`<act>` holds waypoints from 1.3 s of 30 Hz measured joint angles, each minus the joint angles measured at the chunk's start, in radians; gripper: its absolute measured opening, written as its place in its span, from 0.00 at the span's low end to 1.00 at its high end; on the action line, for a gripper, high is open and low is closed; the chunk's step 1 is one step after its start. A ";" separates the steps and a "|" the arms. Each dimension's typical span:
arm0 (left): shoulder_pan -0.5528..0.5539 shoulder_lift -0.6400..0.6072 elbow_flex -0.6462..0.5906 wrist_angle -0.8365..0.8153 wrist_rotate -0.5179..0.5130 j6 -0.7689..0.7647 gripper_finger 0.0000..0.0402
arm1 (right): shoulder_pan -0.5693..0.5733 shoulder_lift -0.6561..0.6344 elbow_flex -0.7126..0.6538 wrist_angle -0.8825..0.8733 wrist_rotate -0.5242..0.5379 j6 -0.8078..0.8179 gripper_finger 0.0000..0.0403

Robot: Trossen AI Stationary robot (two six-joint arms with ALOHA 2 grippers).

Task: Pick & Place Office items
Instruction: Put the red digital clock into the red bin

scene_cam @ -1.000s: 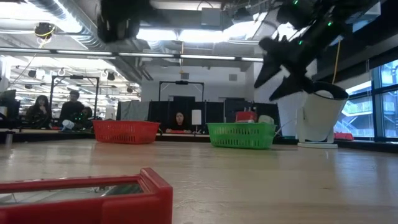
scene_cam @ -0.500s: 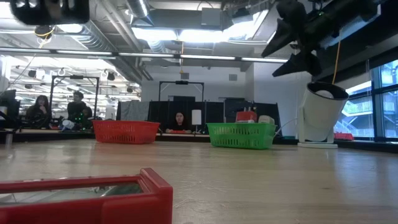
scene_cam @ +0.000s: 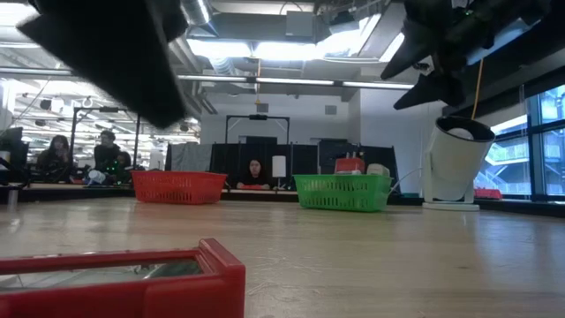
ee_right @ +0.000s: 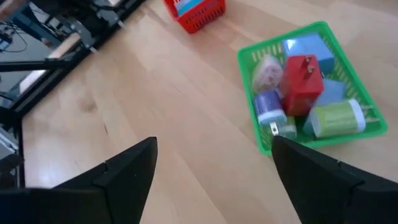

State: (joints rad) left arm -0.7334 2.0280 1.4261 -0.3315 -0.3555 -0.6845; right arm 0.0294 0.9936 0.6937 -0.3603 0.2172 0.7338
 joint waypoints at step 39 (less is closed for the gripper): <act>-0.029 0.144 0.068 -0.167 -0.070 -0.168 0.42 | 0.055 0.001 0.000 -0.059 0.082 0.059 0.79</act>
State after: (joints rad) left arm -0.7620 2.1723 1.4940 -0.4986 -0.4252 -0.8522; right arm 0.0845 0.9943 0.6937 -0.4198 0.2988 0.7931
